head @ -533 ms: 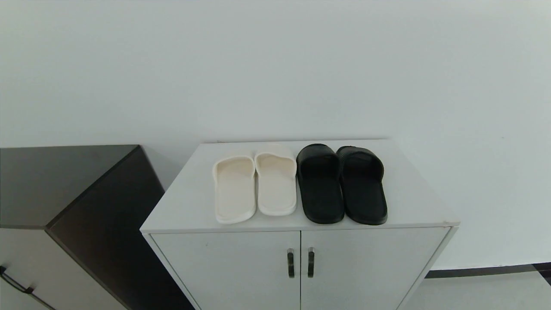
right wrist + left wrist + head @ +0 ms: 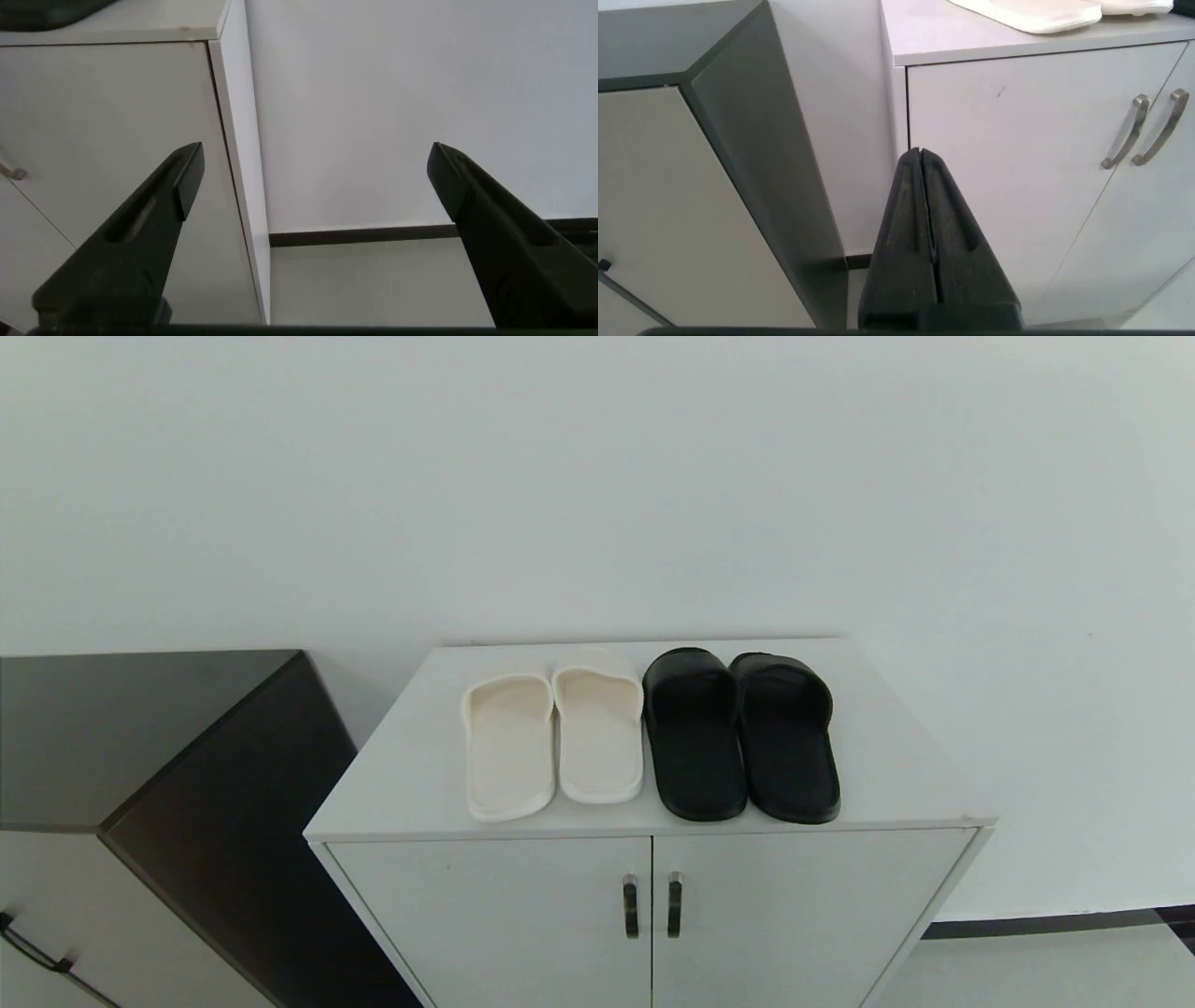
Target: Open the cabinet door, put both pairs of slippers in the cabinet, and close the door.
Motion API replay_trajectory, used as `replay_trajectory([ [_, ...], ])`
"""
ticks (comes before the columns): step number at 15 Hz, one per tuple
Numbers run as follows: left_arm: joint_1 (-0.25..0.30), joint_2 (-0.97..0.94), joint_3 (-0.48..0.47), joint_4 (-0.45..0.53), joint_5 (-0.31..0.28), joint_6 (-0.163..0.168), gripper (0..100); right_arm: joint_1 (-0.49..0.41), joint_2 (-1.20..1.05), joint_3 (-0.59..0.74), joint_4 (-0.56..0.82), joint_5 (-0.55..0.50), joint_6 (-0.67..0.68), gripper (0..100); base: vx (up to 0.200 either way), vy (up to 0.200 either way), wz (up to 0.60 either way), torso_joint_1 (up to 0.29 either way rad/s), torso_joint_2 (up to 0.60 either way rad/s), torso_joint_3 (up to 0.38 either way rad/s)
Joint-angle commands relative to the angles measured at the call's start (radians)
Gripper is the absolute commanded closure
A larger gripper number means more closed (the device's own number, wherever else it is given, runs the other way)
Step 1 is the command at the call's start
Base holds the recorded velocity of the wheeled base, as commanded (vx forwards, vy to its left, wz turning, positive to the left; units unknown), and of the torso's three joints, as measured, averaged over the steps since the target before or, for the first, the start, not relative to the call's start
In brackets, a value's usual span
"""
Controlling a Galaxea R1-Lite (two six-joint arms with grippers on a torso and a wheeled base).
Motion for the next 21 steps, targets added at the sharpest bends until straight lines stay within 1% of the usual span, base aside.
replay_trajectory([
  [1, 0.0, 0.001, 0.0, 0.001, 0.0, -0.002, 100, -0.001, 0.0, -0.001, -0.003, 0.0, -0.003, 0, 0.0, 0.0, 0.0, 0.0, 0.0, 0.0],
  [9, -0.002, 0.014, 0.0, 0.004, -0.008, 0.005, 100, -0.007, 0.014, -0.002, -0.007, 0.012, -0.036, 0, 0.0, 0.0, 0.0, 0.0, 0.0, 0.0],
  [13, -0.012, 0.04, 0.0, 0.004, -0.008, 0.005, 100, -0.004, 0.0, -0.002, -0.01, 0.018, -0.042, 0, 0.0, 0.0, 0.0, 0.0, 0.0, 0.0],
  [14, -0.025, 0.053, 0.0, 0.004, -0.008, 0.003, 100, -0.004, 0.0, -0.002, -0.012, 0.017, -0.039, 0, 0.0, 0.0, 0.0, 0.0, 0.0, 0.0],
  [15, -0.037, 0.069, 0.0, 0.003, -0.008, 0.003, 100, -0.001, 0.0, -0.088, -0.055, -0.008, -0.03, 0, 0.0, 0.0, 0.0, 0.0, 0.0, 0.0],
  [16, -0.043, 0.07, 0.0, 0.004, -0.008, 0.003, 100, 0.021, 0.058, -0.426, -0.014, -0.029, 0.036, 0, 0.0, 0.0, 0.0, 0.0, 0.0, 0.0],
  [17, -0.048, 0.072, 0.0, 0.004, -0.008, 0.003, 100, 0.05, 0.193, -0.639, 0.22, -0.022, 0.071, 0, 0.0, 0.0, 0.0, 0.0, 0.0, 0.0],
  [18, -0.046, 0.072, 0.0, 0.003, -0.008, 0.001, 100, 0.105, 0.325, -0.729, 0.339, -0.022, 0.099, 0, 0.0, 0.0, 0.0, 0.0, 0.0, 0.0],
  [19, -0.046, 0.07, 0.0, 0.003, -0.008, 0.003, 100, 0.173, 0.437, -0.726, 0.309, -0.025, 0.146, 0, 0.0, 0.0, 0.0, 0.0, 0.0, 0.0],
  [21, -0.043, 0.067, 0.0, 0.001, -0.008, 0.003, 100, 0.211, 0.667, -0.679, 0.14, -0.013, 0.163, 0, 0.0, 0.0, 0.0, 0.0, 0.0, 0.0],
])
